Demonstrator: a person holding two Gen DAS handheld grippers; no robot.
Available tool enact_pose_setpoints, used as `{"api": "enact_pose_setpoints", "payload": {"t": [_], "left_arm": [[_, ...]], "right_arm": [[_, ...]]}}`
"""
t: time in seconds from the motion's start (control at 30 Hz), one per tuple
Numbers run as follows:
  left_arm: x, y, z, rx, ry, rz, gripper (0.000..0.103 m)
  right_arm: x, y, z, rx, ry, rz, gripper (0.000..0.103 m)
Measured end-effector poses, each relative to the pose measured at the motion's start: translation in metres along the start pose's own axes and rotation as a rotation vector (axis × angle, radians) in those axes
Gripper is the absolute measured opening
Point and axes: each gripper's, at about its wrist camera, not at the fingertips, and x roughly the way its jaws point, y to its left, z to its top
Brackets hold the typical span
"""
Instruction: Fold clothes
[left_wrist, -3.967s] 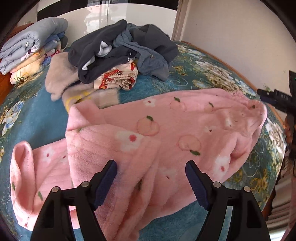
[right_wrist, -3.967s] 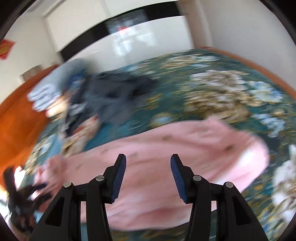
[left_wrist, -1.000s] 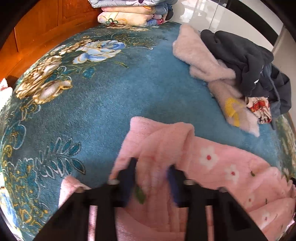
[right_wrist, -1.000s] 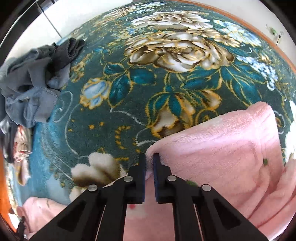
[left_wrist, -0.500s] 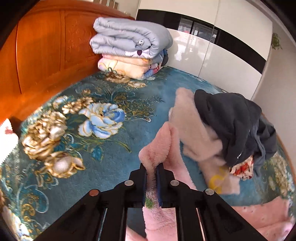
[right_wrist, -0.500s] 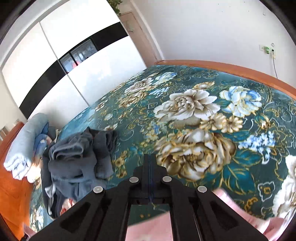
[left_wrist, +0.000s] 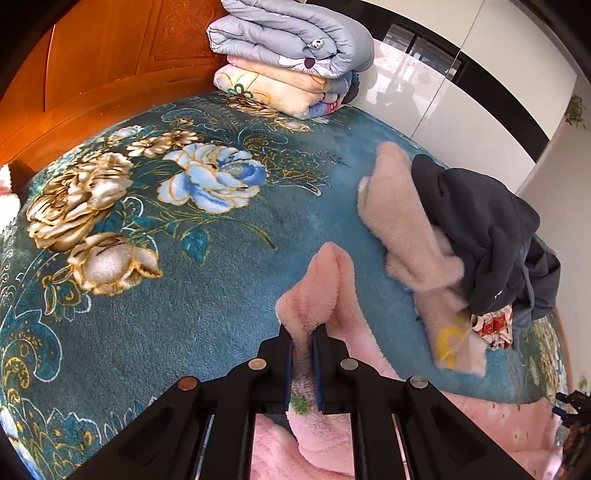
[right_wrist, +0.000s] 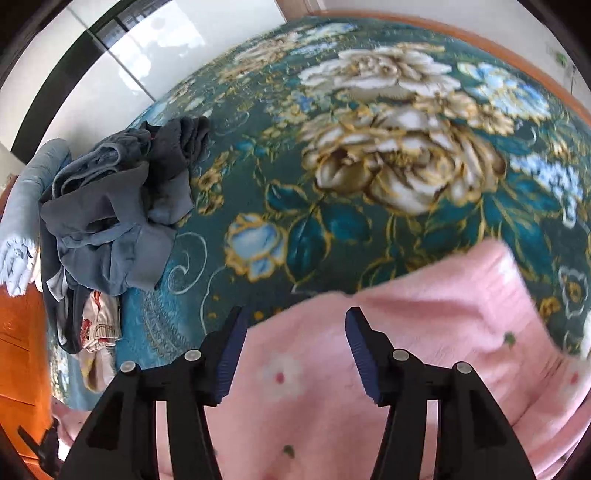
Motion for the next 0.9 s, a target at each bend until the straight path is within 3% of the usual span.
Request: {"api": "enact_pose_setpoints", "payload": {"t": [0.13, 0.23, 0.3, 0.43, 0.5, 0.73, 0.8, 0.87, 0.9], "left_arm": [[-0.002, -0.001, -0.004, -0.001, 0.006, -0.019, 0.01], [-0.003, -0.001, -0.007, 0.006, 0.008, -0.038, 0.01], [-0.004, -0.001, -0.01, 0.017, 0.009, -0.052, 0.011], [-0.005, -0.001, -0.016, 0.037, 0.01, -0.081, 0.012], [-0.005, 0.001, -0.018, 0.034, 0.012, -0.098, 0.013], [-0.011, 0.001, -0.019, 0.039, -0.005, -0.088, 0.013], [-0.014, -0.001, -0.018, 0.045, -0.014, -0.075, 0.013], [-0.016, -0.003, -0.017, 0.052, -0.024, -0.062, 0.013], [-0.017, -0.004, -0.017, 0.055, -0.028, -0.055, 0.013]], "right_arm": [[0.015, 0.003, -0.014, 0.065, 0.052, -0.035, 0.057], [0.03, 0.011, -0.023, 0.072, 0.076, -0.05, 0.069], [0.041, 0.008, -0.026, 0.136, 0.098, -0.023, 0.071], [0.043, 0.003, -0.025, 0.25, 0.072, -0.003, 0.082], [0.044, 0.001, -0.025, 0.303, 0.064, 0.002, 0.082], [0.052, 0.03, -0.024, 0.245, 0.055, -0.213, 0.083], [0.051, 0.033, -0.026, 0.219, 0.047, -0.255, 0.075], [0.046, 0.032, -0.029, 0.191, 0.04, -0.293, 0.046], [0.042, 0.029, -0.03, 0.182, 0.036, -0.298, 0.039]]}}
